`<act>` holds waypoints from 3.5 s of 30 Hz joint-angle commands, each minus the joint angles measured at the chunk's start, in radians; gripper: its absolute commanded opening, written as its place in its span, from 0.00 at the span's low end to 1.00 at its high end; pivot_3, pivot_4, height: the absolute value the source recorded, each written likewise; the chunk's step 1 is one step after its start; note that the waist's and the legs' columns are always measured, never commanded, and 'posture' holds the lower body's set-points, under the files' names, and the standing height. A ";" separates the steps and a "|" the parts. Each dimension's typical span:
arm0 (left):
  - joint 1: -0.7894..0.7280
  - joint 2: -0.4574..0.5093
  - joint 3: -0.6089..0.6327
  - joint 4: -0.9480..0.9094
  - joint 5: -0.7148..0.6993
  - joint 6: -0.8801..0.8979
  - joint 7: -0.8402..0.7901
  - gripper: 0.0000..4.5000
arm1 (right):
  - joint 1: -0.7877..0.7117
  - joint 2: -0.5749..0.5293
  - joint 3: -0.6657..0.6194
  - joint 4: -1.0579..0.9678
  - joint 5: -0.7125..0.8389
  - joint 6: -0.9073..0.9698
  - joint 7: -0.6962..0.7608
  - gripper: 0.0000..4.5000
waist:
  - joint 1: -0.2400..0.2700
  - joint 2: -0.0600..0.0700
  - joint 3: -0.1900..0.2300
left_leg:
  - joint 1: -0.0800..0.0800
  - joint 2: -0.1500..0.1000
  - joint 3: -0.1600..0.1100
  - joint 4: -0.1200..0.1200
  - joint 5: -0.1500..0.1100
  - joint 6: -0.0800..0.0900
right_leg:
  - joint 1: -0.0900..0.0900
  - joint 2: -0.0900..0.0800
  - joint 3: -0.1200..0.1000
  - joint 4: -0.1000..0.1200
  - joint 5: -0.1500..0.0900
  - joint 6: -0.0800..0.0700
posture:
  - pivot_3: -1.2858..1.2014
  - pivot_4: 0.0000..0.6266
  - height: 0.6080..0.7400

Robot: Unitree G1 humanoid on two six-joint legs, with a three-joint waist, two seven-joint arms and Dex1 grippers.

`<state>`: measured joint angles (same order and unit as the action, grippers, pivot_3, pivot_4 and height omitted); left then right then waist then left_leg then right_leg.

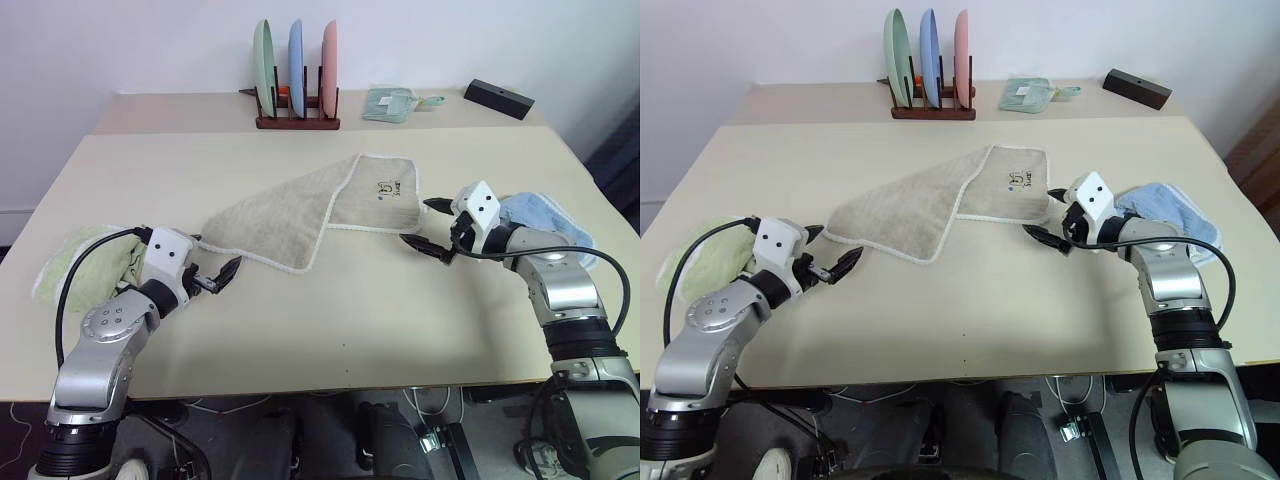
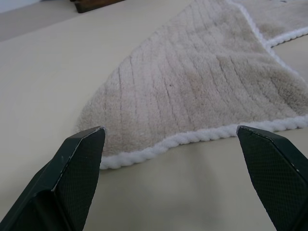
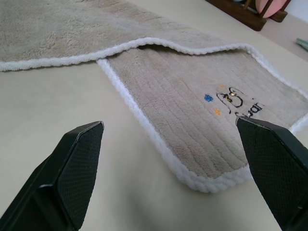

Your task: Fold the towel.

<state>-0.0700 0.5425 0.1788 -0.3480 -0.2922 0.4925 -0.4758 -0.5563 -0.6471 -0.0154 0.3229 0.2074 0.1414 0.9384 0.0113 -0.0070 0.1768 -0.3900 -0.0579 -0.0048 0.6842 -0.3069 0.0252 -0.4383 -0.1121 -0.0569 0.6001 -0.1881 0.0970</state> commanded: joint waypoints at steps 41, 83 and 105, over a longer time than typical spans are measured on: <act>-0.477 -0.097 -0.467 0.312 0.105 0.284 -0.245 0.99 | 0.180 0.070 -0.007 -0.324 0.018 0.115 -0.134 1.00 | 0.003 0.000 0.000 | 0.000 0.000 0.000 0.001 0.000 0.000 | 0.001 0.002 0.000 0.001 0.000 0.000 | 0.52 0.24 1.00; 0.359 0.576 0.017 -0.150 -0.035 0.016 -0.678 0.00 | -0.346 -0.003 0.316 0.439 -0.558 -0.688 -0.271 1.00 | -0.029 0.006 0.003 | 0.000 0.000 0.000 -0.001 0.000 0.000 | -0.001 0.002 0.000 -0.001 -0.001 0.000 | 0.52 0.24 1.00; 0.346 0.524 -0.068 -0.195 -0.035 0.035 -0.608 0.00 | -0.768 0.210 0.798 0.971 -1.182 -0.864 -0.907 0.71 | -0.032 0.010 0.003 | 0.000 0.000 0.001 -0.002 0.002 -0.003 | -0.003 0.004 0.001 0.002 -0.001 -0.001 | 0.52 0.24 1.00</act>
<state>0.2593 1.0772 0.1339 -0.5195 -0.3338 0.5306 -1.0870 -1.2921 -0.4380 0.7858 1.2884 -0.9711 -0.7416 0.0620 -0.0203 0.0026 0.1801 -0.3897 -0.0574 -0.0038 0.6818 -0.3051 0.0220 -0.4414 -0.1084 -0.0555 0.6023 -0.1889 0.0959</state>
